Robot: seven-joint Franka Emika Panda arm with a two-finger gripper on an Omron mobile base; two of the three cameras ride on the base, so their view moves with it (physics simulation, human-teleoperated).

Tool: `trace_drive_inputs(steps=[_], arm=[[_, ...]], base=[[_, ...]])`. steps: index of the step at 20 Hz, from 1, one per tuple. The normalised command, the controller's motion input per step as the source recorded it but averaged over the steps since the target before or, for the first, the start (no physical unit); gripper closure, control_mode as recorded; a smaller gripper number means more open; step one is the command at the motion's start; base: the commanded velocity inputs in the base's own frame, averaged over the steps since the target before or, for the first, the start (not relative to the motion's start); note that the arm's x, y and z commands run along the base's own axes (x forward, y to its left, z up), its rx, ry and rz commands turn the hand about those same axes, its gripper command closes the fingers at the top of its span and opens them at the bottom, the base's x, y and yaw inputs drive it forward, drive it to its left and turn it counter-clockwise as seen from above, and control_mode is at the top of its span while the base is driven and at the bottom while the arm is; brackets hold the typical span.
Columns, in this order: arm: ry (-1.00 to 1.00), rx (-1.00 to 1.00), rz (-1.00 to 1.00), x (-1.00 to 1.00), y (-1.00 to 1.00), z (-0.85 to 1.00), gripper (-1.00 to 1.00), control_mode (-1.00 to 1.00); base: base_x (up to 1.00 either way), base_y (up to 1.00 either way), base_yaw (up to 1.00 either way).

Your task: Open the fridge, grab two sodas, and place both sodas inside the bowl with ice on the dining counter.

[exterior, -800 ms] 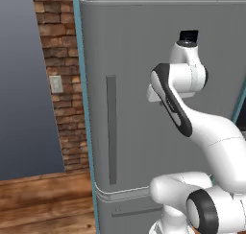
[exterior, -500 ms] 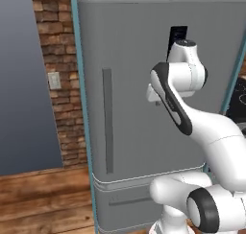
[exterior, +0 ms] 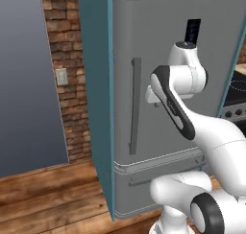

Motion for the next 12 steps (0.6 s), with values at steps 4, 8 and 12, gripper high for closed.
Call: trace_drive_inputs(steps=[4, 8, 12], arm=[[0.0, 0.0, 0.0, 0.0, 0.0, 0.0, -1.0, 1.0], [0.0, 0.0, 0.0, 0.0, 0.0, 0.0, -1.0, 1.0], [0.0, 0.0, 0.0, 0.0, 0.0, 0.0, -1.0, 1.0]], base=[[0.0, 0.67, -0.28], [0.01, 0.61, -0.27], [0.13, 0.42, -0.21]])
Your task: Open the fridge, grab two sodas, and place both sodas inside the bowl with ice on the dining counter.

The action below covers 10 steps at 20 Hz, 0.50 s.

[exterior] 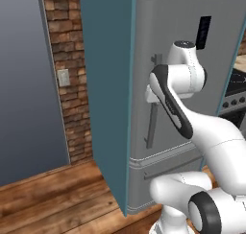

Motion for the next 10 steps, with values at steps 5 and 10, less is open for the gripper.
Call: trace_drive_inputs(steps=[5, 10], arm=[[0.0, 0.0, 0.0, 0.0, 0.0, 0.0, -1.0, 1.0], [0.01, 0.0, 0.02, 0.35, 0.0, -0.21, -1.0, -1.0]], base=[[0.23, 0.16, -0.12], [0.02, 0.01, -0.01]])
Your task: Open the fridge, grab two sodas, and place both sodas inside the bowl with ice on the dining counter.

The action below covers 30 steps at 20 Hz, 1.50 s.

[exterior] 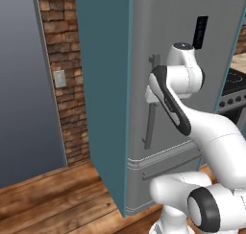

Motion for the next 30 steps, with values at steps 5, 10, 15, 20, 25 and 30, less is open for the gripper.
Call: trace_drive_inputs(steps=[5, 10, 15, 20, 25, 30], arm=[[-0.16, 0.12, 0.15, 0.47, -0.13, -0.2, -1.0, -1.0], [-0.31, 0.07, 0.05, 0.01, -0.18, -0.06, -1.0, -1.0], [-0.15, 0.1, -0.01, 0.1, -0.03, -0.01, -1.0, -1.0], [0.0, 0.04, 0.0, 0.39, -0.03, 0.0, -1.0, -1.0], [0.0, -0.01, 0.0, 0.24, 0.0, 0.0, -1.0, -1.0], [0.0, 0.0, 0.0, 0.28, -0.02, 0.0, -1.0, -1.0]], base=[[0.0, 0.0, 0.0], [0.0, 0.0, 0.0], [0.0, 0.0, 0.0], [0.0, 0.0, 0.0], [0.0, 0.0, 0.0], [0.0, 0.0, 0.0]])
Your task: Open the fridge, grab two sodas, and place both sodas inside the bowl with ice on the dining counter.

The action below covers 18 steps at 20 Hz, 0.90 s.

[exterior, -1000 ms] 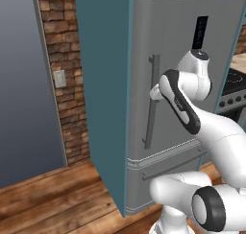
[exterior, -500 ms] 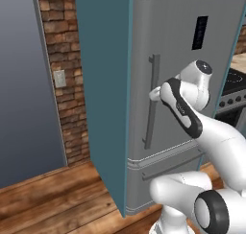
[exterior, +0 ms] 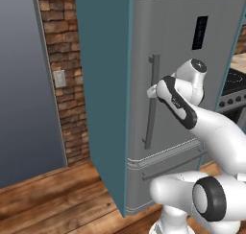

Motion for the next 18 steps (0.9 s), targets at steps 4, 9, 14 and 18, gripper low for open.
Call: trace_drive_inputs(steps=[4, 9, 14, 18], arm=[[-0.03, 0.0, 0.0, 0.29, 0.0, -0.07, -1.0, -1.0], [-0.05, 0.0, 0.0, 0.38, 0.0, -0.11, -1.0, -1.0], [-0.06, 0.0, 0.0, 0.34, 0.0, -0.12, -1.0, -1.0], [-0.04, 0.0, 0.0, 0.32, 0.0, -0.11, -1.0, -1.0]], base=[[0.0, 0.0, 0.0], [0.0, 0.0, 0.0], [0.0, 0.0, 0.0], [0.0, 0.0, 0.0]])
